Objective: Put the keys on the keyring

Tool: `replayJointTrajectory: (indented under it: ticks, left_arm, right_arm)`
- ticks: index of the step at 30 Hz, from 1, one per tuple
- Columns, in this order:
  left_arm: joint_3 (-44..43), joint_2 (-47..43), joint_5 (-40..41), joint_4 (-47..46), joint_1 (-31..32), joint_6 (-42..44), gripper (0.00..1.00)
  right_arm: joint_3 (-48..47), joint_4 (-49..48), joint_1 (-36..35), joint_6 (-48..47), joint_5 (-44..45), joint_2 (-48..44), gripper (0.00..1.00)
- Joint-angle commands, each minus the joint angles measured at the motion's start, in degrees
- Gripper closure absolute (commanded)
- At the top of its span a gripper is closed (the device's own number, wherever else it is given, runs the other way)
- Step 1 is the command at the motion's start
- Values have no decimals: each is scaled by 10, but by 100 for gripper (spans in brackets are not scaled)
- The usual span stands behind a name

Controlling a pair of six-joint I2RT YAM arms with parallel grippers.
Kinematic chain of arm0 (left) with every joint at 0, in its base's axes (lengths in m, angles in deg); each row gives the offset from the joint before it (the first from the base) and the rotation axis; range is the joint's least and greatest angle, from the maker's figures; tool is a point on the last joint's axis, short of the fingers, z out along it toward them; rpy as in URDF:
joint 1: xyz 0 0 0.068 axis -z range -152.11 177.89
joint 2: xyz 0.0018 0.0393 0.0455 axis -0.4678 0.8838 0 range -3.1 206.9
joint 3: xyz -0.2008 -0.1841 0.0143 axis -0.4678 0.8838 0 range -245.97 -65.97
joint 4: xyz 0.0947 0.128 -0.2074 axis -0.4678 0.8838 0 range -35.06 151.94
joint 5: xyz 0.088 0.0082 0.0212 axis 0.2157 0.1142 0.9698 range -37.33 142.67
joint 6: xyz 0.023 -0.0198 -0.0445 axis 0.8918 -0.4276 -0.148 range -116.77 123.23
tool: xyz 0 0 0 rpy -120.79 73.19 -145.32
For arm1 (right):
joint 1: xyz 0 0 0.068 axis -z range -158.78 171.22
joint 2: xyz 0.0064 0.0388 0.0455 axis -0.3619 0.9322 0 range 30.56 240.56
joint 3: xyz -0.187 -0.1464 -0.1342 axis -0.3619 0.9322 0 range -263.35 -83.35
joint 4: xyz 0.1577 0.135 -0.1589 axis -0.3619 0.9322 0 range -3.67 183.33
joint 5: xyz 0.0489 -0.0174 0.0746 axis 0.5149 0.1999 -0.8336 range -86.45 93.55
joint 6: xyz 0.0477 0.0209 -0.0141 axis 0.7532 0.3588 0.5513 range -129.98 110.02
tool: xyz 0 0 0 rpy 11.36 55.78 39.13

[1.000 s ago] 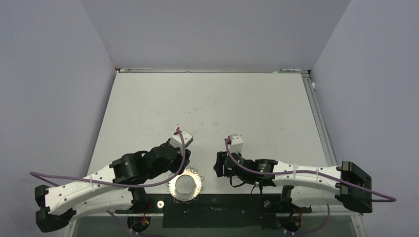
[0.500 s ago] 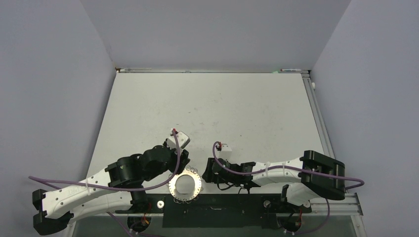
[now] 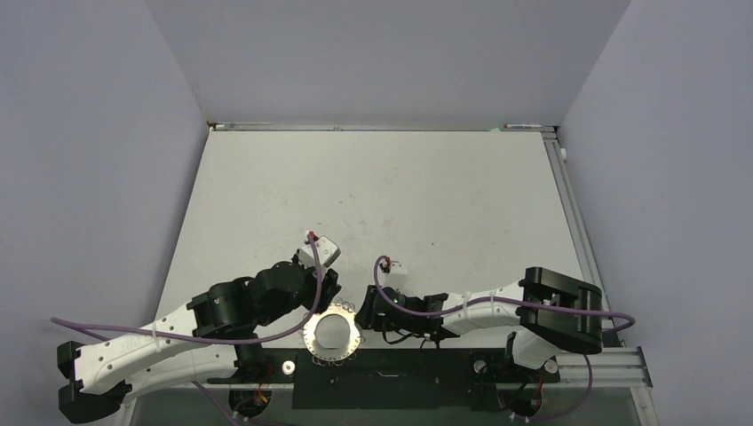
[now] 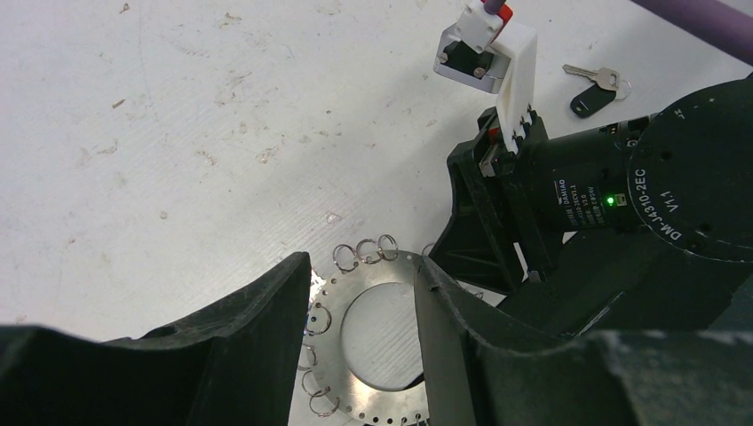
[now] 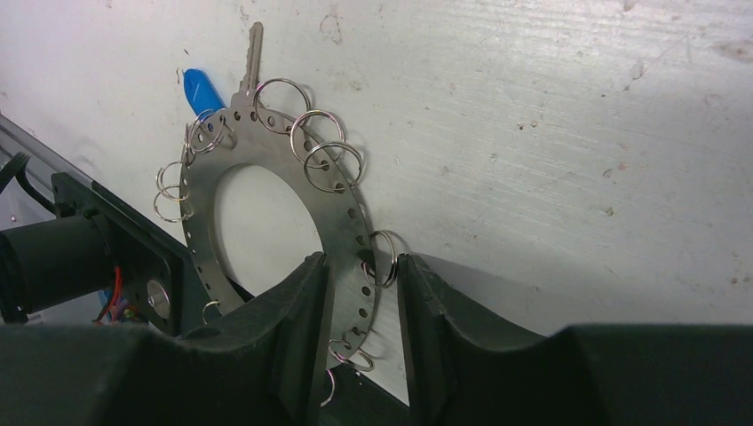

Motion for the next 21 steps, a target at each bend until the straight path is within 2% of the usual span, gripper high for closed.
replayJointTrajectory:
  ticks: [1,6,13,21]
  left_arm:
    - [-6,-5,0,-31,-1,7,57]
    - [-7,-1,-1,-30,-1,7,57]
    - [-5,2,-2,-33,-1,8,57]
    - [11,-7,-37,-69,1,22,57]
  right_arm:
    - [-8,3,-6,1,8,9,68]
    - [-14,10,-5,-4,16,14,75]
    - [-28,29,-8,-19,29,24,95]
    - [-85,129,-12,-57,44,-34,95]
